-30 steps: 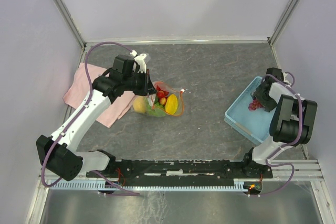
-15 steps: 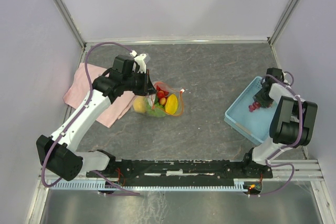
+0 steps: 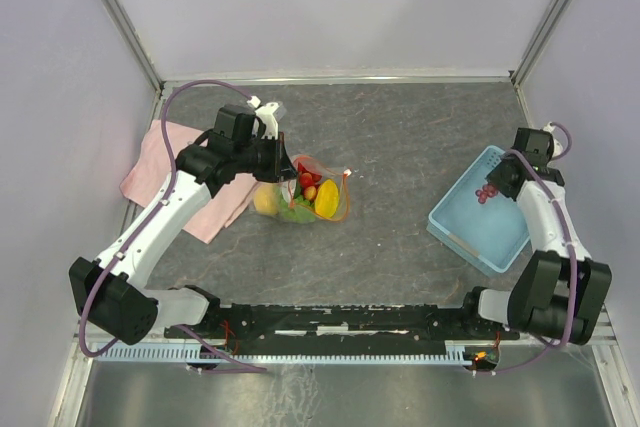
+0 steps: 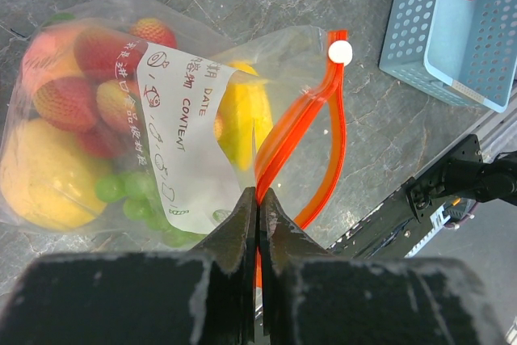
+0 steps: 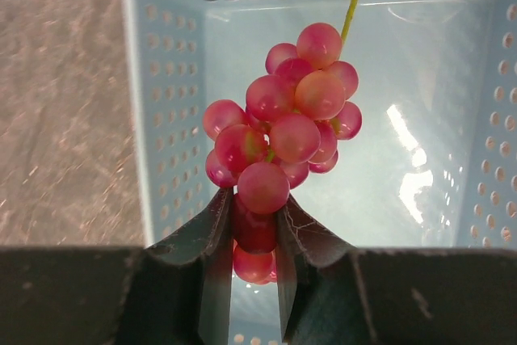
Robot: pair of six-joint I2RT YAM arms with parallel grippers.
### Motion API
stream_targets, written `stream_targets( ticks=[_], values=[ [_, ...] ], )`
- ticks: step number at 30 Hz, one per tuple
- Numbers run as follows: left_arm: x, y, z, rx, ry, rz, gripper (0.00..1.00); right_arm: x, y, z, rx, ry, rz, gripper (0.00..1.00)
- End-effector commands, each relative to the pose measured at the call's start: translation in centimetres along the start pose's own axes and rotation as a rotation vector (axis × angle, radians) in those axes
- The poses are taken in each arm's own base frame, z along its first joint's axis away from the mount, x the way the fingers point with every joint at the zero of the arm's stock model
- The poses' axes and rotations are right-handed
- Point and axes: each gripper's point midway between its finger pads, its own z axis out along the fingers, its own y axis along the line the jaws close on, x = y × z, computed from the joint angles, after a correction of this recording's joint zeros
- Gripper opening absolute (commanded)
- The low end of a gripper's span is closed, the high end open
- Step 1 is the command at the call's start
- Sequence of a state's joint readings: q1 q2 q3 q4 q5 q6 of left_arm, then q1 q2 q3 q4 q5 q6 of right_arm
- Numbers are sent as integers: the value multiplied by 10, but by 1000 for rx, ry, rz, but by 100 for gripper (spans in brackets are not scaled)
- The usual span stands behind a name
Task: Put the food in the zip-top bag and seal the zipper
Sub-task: Pick up the fake fruit from the bin, then place the fake fruit in the zipper food storage bag.
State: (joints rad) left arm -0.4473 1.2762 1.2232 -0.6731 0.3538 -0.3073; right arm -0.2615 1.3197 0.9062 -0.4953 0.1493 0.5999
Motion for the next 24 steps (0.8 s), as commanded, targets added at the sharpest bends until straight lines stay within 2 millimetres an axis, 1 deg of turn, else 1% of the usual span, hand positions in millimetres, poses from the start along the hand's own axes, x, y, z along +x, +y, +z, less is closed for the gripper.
stream_targets(
  ticks=[1, 3, 6, 10, 14, 19, 24],
  values=[
    [-13, -8, -1, 48, -46, 48, 3, -6, 28, -35, -137, -56, -85, 15],
    [-13, -7, -1, 48, -45, 49, 3, -5, 45, -54, -199, -71, -135, 14],
    [-13, -6, 0, 43, -44, 48, 3, 0, 75, -80, -307, -82, -230, 13],
    [-13, -4, 1, 35, -45, 50, 3, 13, 113, -113, -492, -96, -333, 13],
    [-13, -4, 3, 33, -42, 50, 3, 27, 143, -145, -648, -92, -431, 13],
    [-12, -2, 5, 28, -35, 48, 3, 53, 171, -176, -797, -75, -577, 13],
    [-12, -1, 5, 27, -35, 50, 3, 87, 198, -216, -1005, -39, -719, 13]
  ],
)
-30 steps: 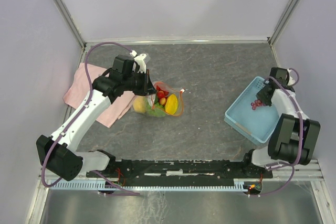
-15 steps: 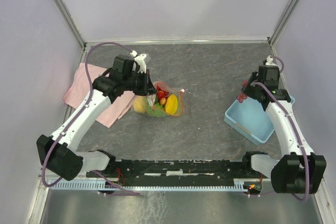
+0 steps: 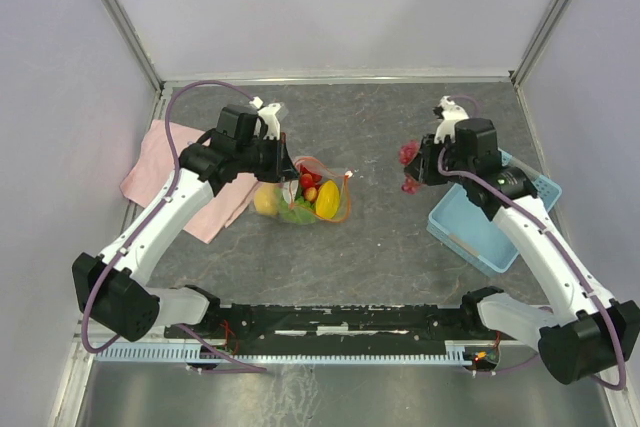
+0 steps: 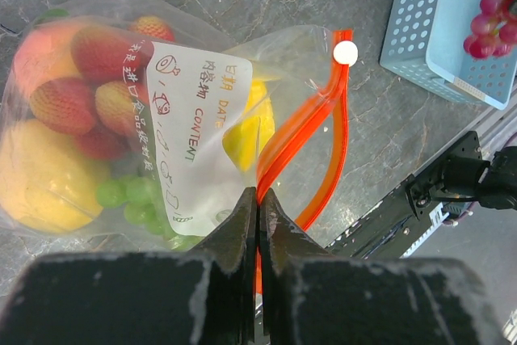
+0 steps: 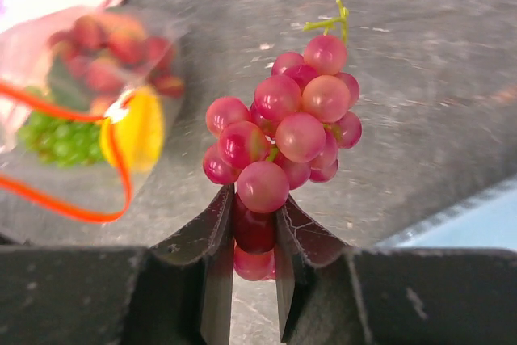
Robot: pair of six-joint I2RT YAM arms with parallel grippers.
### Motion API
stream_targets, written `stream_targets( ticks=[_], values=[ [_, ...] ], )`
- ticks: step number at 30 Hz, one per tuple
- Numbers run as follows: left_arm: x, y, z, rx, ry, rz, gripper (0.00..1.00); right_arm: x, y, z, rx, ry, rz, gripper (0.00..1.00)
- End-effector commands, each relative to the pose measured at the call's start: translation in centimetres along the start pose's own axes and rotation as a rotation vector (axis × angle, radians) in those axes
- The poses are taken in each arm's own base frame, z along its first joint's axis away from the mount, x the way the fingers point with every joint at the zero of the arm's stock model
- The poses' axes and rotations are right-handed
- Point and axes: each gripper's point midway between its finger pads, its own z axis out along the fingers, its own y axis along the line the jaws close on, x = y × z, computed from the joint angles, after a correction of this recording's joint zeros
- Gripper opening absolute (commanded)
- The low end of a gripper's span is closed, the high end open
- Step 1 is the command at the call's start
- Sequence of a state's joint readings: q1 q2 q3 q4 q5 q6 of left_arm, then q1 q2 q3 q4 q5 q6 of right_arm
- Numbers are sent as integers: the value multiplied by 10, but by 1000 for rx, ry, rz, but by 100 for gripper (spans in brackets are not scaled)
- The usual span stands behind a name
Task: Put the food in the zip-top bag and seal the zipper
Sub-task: Place the fake fruit in the zipper food storage bag.
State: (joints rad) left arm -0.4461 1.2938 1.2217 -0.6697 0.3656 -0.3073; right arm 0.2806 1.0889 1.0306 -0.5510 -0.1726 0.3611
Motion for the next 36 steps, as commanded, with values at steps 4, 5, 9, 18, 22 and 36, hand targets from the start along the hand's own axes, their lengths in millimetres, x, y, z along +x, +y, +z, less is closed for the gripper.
stream_targets(
  ticks=[4, 5, 9, 18, 22, 36],
  values=[
    [-14, -3, 0, 25, -50, 59, 3, -15, 94, -20, -377, -24, -241, 13],
    [-15, -3, -1, 25, -53, 58, 3, -10, 105, -22, -423, -7, -263, 13],
    [-14, -3, -1, 24, -53, 58, 3, 9, 141, -28, -568, 59, -351, 13],
    [-14, -4, -1, 26, -54, 58, 3, 57, 191, -27, -732, 242, -488, 13],
    [-14, -4, -1, 27, -52, 56, 3, 68, 205, -13, -762, 307, -475, 13],
    [-13, -8, -3, 47, -50, 61, 3, 40, 197, 51, -479, 294, -262, 12]
  ],
)
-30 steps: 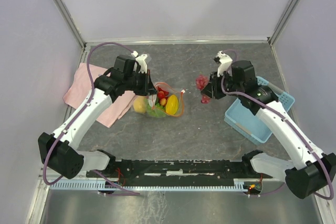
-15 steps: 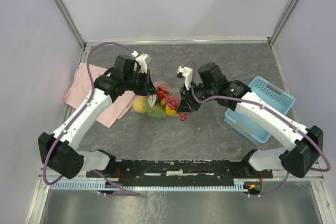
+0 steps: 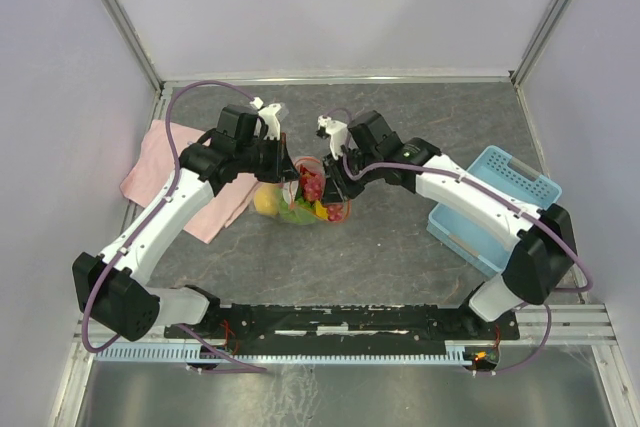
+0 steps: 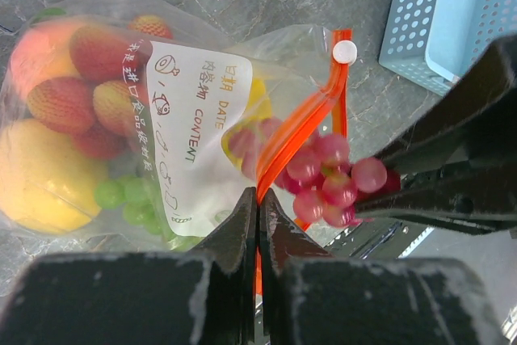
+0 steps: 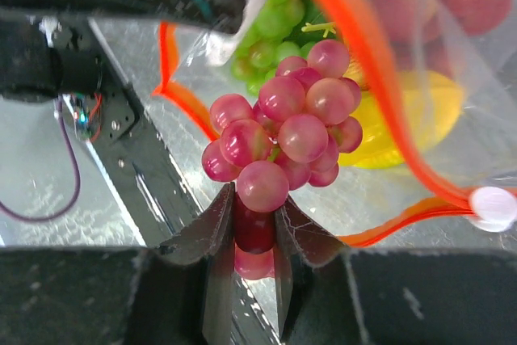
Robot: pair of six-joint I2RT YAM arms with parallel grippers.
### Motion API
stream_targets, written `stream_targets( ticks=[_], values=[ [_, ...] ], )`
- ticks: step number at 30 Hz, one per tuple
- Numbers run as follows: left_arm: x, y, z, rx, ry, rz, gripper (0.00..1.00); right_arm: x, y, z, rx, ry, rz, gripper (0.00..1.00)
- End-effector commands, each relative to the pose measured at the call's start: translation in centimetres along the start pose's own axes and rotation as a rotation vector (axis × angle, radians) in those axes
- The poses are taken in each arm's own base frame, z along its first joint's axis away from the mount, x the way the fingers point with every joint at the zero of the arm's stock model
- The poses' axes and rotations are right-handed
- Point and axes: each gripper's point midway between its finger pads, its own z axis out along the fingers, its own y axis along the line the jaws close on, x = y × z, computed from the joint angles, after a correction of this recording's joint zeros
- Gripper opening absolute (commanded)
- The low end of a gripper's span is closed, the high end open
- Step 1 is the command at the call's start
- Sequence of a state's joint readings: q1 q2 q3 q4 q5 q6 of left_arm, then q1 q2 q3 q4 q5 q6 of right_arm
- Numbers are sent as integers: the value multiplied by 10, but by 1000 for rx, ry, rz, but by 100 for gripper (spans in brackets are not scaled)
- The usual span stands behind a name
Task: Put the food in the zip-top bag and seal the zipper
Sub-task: Place the fake fruit in the zipper food storage bag.
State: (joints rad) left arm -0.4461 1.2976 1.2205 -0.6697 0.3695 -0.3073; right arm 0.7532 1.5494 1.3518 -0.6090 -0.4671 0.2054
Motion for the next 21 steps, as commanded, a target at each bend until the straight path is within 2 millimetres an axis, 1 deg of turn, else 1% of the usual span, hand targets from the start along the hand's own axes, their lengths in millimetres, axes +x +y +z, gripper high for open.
stream_targets(
  ticks=[1, 3, 5, 11, 12, 16, 21],
  values=[
    [-13, -8, -4, 48, -54, 63, 3, -50, -17, -14, 111, -157, 143, 12],
    [-13, -10, -5, 53, -55, 64, 3, -54, -28, -13, 145, -170, 227, 12],
    [-13, -10, -5, 55, -53, 63, 3, -58, -34, -8, 162, -180, 305, 12],
    [-13, -12, -5, 70, -54, 61, 3, -72, -40, 9, 151, -285, 516, 12],
    [-13, -13, -5, 74, -54, 61, 3, -75, -41, 11, 151, -308, 541, 13],
    [-12, -15, -4, 87, -51, 56, 3, -85, -36, 18, 154, -409, 598, 14],
    [-12, -18, -4, 101, -49, 56, 3, -87, -40, 29, 192, -491, 661, 16]
  ],
)
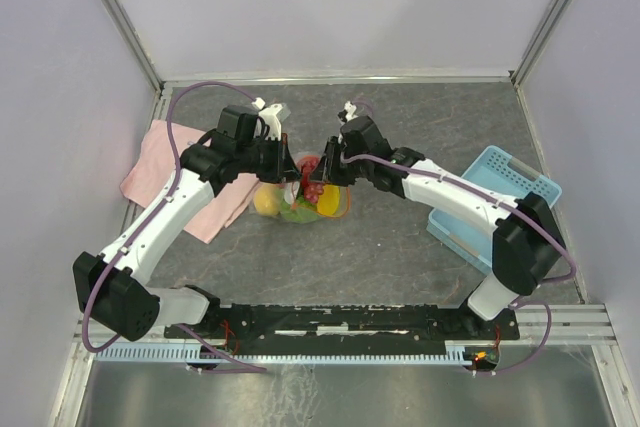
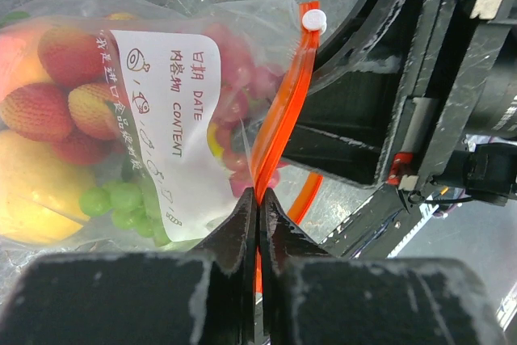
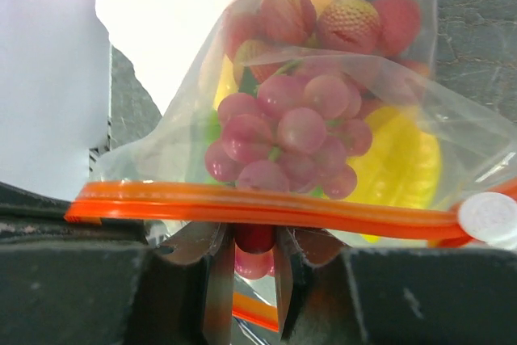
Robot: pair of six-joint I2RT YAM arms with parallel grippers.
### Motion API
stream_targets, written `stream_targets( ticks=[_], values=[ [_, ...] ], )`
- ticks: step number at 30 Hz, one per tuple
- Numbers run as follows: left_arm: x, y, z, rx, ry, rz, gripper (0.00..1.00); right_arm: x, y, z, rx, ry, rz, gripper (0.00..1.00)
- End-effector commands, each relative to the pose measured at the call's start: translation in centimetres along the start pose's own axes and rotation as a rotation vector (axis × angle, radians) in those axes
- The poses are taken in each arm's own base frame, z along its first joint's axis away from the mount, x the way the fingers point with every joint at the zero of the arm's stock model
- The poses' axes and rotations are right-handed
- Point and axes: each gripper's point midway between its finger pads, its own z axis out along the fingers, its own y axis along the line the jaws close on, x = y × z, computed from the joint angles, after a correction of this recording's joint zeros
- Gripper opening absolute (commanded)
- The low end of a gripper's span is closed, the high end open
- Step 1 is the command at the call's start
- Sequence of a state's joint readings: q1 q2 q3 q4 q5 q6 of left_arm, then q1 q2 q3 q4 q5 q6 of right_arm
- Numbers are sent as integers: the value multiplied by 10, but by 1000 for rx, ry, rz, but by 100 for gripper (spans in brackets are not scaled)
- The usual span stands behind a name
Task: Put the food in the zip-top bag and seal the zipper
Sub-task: Place the fake fruit in the zipper food storage bag.
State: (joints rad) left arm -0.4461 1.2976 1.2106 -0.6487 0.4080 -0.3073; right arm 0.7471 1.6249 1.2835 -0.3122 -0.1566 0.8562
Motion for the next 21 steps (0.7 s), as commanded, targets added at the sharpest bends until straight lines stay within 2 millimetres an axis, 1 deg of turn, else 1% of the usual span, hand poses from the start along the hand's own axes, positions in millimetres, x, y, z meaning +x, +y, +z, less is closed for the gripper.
stream_targets(
  ticks=[1, 3, 6, 9, 12, 14, 16, 19, 21],
  values=[
    [-13, -12, -5, 62, -51, 53, 3, -31, 30, 3, -80, -187, 108, 17],
    [-13, -11, -5, 60, -51, 51, 3, -29, 34, 8, -97, -187, 132, 20],
    [-13, -12, -5, 61, -50, 52, 3, -27, 44, 13, -131, -167, 130, 31],
    [-13, -11, -6, 57, -54, 53, 3, -24, 42, 13, -118, -145, 98, 41],
    [-14, -10, -6, 49, -59, 54, 3, -20, 37, 8, -103, -137, 52, 47],
    [-14, -10, -6, 47, -60, 53, 3, -18, 35, 2, -97, -130, 13, 54],
    [-14, -10, -6, 46, -58, 53, 3, -16, 34, -5, -98, -118, -33, 58],
    [-13, -9, -6, 45, -58, 54, 3, -14, 34, -18, -107, -105, -105, 62],
    [-14, -9, -6, 44, -59, 53, 3, -15, 29, -25, -99, -100, -153, 62]
  ],
)
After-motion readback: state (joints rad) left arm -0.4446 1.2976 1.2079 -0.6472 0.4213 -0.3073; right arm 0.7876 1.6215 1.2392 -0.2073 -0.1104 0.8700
